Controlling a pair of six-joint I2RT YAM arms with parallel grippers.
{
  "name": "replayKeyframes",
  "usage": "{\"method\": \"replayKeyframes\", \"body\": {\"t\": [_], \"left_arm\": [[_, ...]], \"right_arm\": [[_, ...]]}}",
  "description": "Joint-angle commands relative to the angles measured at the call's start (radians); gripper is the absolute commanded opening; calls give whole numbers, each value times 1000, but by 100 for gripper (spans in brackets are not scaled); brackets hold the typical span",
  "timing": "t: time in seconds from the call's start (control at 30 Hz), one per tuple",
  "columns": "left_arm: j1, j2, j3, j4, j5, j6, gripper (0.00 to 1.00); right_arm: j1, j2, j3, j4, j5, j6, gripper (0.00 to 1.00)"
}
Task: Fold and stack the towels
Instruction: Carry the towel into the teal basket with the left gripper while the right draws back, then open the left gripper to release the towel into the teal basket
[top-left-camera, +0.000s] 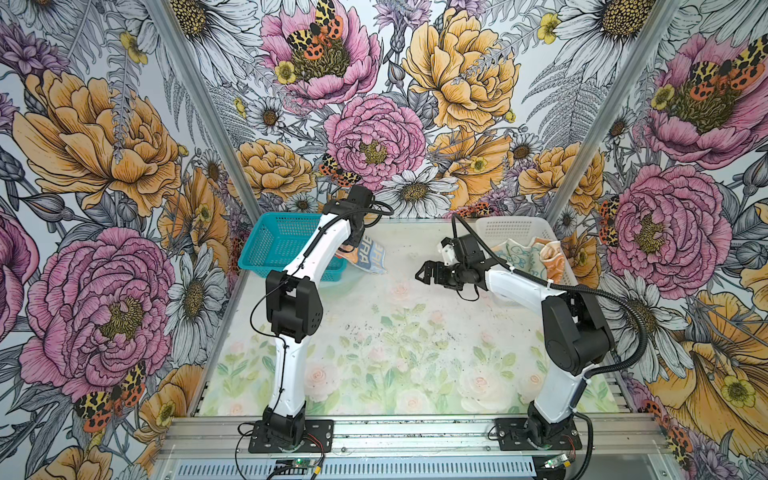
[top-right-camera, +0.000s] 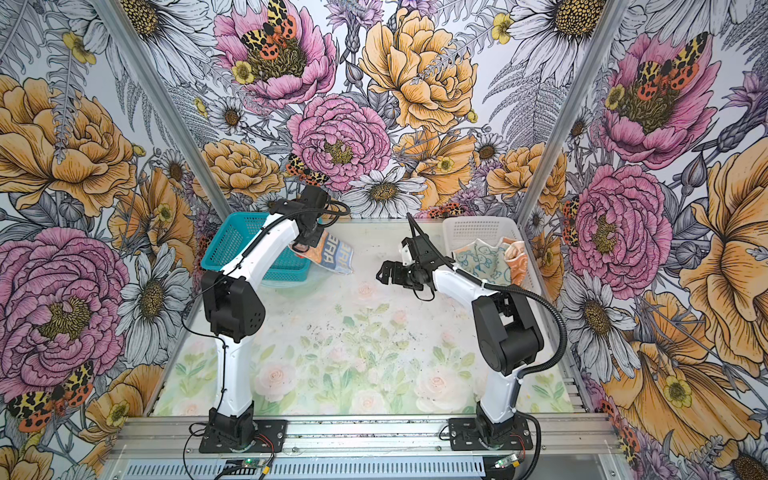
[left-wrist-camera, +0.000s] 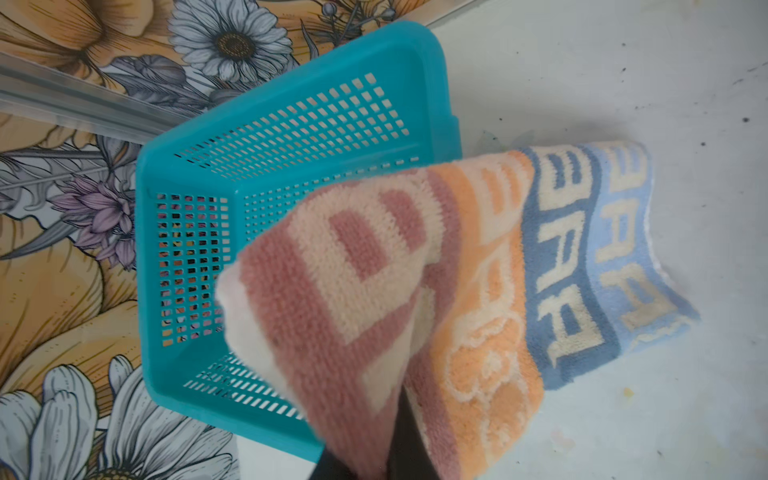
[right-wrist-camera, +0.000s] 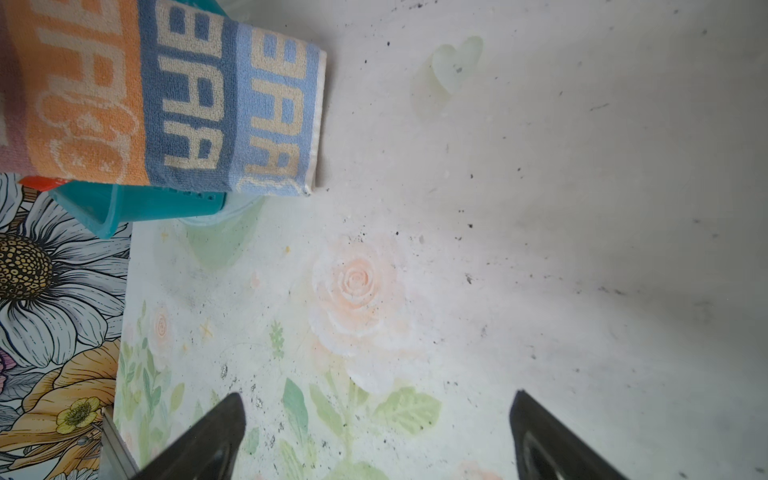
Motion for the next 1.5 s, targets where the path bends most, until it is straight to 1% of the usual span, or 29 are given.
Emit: {"method": "replayKeyframes", "body": {"t": [0.0, 0.17, 0.3, 0.5, 0.63, 0.83, 0.93, 1.13, 1.33, 1.47], "left_arm": [[60, 19, 76, -6, -74, 110, 0], [138, 44, 108, 1, -48, 149, 0], [194, 60, 86, 24, -24, 183, 0], [238, 95, 41, 68, -26, 216, 0], [257, 130, 5, 110, -37, 236, 0], [282, 164, -79, 201, -36, 263, 0], [300, 185, -102, 219, -30, 267, 0], [332, 211, -100, 252, -21, 285, 0], [348, 231, -52, 254, -18, 300, 0], [357, 254, -37, 254, -55, 299, 0]], "right_arm": [[23, 16, 78, 9, -10, -18, 99], [60, 28, 173, 12, -7, -43, 99], [95, 53, 264, 11, -1, -72, 99], [122, 126, 385, 10, -23, -48, 99], [137, 165, 423, 9, -32, -24, 99], [154, 180, 419, 9, -36, -6, 99], [155, 179, 405, 9, -39, 1, 99], [157, 164, 374, 4, -37, 5, 99], [158, 146, 357, -17, -31, -1, 99], [158, 132, 346, -26, -20, -2, 99]]}}
